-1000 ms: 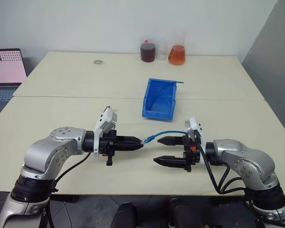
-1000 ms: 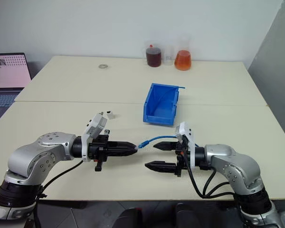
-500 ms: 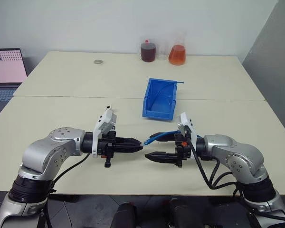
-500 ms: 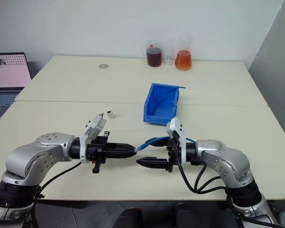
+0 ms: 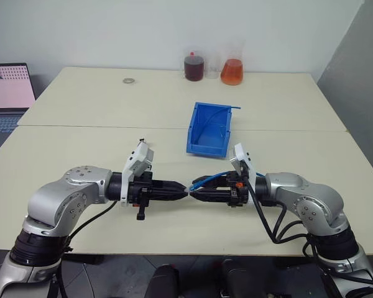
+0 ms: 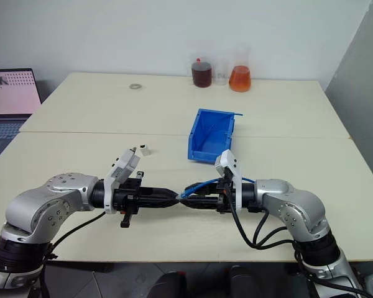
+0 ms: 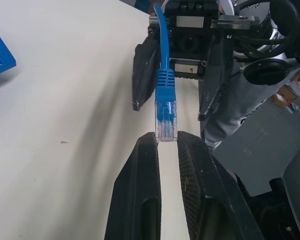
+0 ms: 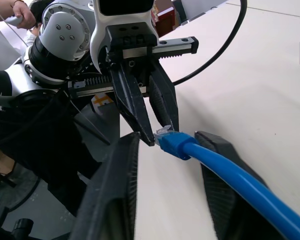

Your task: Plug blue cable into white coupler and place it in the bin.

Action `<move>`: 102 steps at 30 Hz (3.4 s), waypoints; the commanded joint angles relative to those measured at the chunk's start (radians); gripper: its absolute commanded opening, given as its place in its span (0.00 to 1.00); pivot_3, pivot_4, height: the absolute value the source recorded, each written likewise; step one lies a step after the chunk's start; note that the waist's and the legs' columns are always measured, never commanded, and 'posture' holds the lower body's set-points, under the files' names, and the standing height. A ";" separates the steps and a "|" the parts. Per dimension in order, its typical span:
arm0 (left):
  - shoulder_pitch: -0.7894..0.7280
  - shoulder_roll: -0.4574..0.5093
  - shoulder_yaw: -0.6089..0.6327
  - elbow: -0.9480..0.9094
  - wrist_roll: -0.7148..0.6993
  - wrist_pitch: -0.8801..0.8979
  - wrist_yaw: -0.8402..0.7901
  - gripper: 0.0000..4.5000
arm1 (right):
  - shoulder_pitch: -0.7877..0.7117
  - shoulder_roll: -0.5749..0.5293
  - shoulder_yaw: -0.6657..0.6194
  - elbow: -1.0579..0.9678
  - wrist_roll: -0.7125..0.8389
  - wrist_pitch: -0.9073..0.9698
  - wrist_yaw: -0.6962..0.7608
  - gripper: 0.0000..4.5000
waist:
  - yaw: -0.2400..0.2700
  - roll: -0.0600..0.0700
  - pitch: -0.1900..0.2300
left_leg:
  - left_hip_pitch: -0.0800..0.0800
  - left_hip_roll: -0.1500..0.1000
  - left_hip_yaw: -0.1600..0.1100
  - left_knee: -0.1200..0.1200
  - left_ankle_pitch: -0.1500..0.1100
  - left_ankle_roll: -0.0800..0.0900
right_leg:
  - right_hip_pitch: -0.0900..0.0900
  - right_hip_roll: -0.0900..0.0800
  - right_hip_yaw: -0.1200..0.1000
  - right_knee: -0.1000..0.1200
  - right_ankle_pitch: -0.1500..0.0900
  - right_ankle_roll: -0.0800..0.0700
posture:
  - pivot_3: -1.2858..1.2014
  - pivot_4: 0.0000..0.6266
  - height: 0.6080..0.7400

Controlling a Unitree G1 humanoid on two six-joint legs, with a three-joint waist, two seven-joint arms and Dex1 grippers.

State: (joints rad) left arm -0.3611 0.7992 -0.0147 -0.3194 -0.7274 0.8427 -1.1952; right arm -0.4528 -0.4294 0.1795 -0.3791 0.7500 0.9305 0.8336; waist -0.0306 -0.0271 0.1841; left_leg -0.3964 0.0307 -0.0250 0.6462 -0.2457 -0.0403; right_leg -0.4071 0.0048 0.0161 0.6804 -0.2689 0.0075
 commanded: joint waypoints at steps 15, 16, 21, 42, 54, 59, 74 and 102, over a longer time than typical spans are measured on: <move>0.024 0.022 -0.029 -0.032 0.038 -0.100 -0.029 0.13 | -0.021 -0.017 -0.031 -0.016 0.041 0.010 0.028 0.06 | 0.000 0.000 0.000 | 0.000 0.000 0.000 0.000 0.000 0.000 | 0.000 0.000 0.000 0.000 0.000 0.000 | 0.52 0.24 1.00; 0.025 0.022 -0.031 -0.031 0.046 -0.106 -0.024 0.21 | -0.020 -0.018 -0.031 -0.015 0.040 0.010 0.029 0.06 | 0.000 0.000 0.000 | 0.000 0.000 0.000 0.000 0.000 0.000 | 0.000 0.000 0.000 0.000 0.000 0.000 | 0.52 0.24 1.00; 0.039 0.027 -0.032 -0.043 0.063 -0.113 -0.003 0.43 | -0.018 -0.019 -0.036 -0.005 0.031 -0.006 0.028 0.06 | 0.000 0.000 0.000 | 0.000 0.000 0.000 0.000 0.000 0.000 | 0.000 0.000 0.000 0.000 0.000 0.000 | 0.52 0.24 1.00; 0.197 -0.334 0.147 0.020 0.437 -0.192 0.889 1.00 | 0.080 -0.108 -0.053 0.038 -0.078 -0.132 0.040 0.06 | 0.007 -0.001 0.000 | -0.001 -0.001 0.000 0.000 0.000 0.000 | 0.000 -0.004 0.000 -0.001 0.001 0.001 | 0.52 0.24 1.00; -0.054 -0.552 0.080 0.287 0.649 -0.113 1.221 1.00 | 0.067 -0.090 -0.050 0.028 -0.079 -0.131 0.029 0.06 | 0.003 -0.001 0.000 | -0.001 -0.003 0.000 0.001 0.000 0.000 | 0.000 -0.003 0.000 0.000 0.001 0.002 | 0.52 0.24 1.00; -0.166 -0.580 0.110 0.428 0.670 -0.118 1.276 1.00 | 0.063 -0.088 -0.056 0.018 -0.073 -0.123 0.017 0.06 | 0.005 -0.001 0.000 | -0.001 -0.003 0.000 0.000 0.000 0.000 | 0.000 -0.003 -0.001 0.000 0.001 0.002 | 0.52 0.24 1.00; -0.288 -0.645 0.216 0.594 0.640 -0.169 1.338 1.00 | 0.067 -0.092 -0.064 0.004 -0.063 -0.115 -0.007 0.06 | 0.005 -0.001 0.000 | -0.001 -0.003 0.000 0.001 0.000 0.000 | 0.000 -0.004 -0.001 0.000 0.002 0.002 | 0.52 0.24 1.00; -0.306 -0.613 0.232 0.700 0.644 -0.235 1.323 0.17 | 0.083 -0.092 -0.071 0.004 -0.066 -0.122 -0.015 0.06 | 0.004 -0.001 0.000 | -0.001 -0.003 0.000 0.001 0.000 -0.001 | 0.000 -0.004 0.000 0.000 0.002 0.003 | 0.52 0.24 1.00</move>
State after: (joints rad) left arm -0.6729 0.1699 0.2071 0.3786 -0.0927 0.6217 0.1232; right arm -0.3690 -0.5208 0.1387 -0.3328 0.6700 0.8192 0.8226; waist -0.0265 -0.0282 0.1837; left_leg -0.3976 0.0274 -0.0249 0.6467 -0.2454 -0.0409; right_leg -0.4069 0.0010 0.0157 0.6802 -0.2671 0.0101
